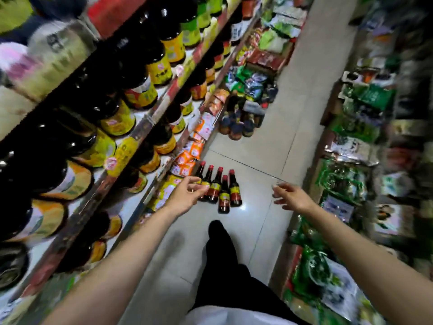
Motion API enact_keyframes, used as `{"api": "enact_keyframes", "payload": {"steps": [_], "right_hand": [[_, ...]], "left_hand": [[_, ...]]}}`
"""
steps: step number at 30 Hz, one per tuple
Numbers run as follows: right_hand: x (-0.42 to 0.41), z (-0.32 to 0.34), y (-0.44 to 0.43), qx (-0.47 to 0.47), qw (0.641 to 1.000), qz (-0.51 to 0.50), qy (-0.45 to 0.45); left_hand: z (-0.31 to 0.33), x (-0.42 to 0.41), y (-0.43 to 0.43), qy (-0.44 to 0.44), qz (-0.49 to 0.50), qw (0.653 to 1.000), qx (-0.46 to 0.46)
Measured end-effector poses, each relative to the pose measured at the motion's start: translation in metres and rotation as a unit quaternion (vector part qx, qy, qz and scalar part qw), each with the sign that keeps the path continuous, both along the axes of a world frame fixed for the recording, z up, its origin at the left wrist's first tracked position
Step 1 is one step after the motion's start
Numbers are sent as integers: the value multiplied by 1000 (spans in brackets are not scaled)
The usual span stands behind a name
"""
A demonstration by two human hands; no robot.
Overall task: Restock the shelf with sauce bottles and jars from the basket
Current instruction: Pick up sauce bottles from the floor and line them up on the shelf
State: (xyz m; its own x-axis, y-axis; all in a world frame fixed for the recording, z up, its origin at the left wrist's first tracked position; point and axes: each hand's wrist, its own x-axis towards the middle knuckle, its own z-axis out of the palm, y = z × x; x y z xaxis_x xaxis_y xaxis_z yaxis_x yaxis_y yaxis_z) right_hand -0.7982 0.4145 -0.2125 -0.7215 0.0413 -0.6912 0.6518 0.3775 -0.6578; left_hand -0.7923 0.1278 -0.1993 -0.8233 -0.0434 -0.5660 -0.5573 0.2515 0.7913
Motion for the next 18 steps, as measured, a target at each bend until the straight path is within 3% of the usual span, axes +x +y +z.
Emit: {"api": "enact_keyframes", "payload": {"steps": [5, 10, 18], "right_hand": [[-38, -66, -6, 72, 997, -23, -30], [-82, -157, -16, 75, 993, -33, -85], [-101, -369, -8, 51, 986, 1, -158]], "left_hand": [[-77, -62, -8, -73, -27, 996, -43], [-180, -105, -3, -158, -41, 985, -61], [-404, -124, 40, -231, -65, 968, -68]]}}
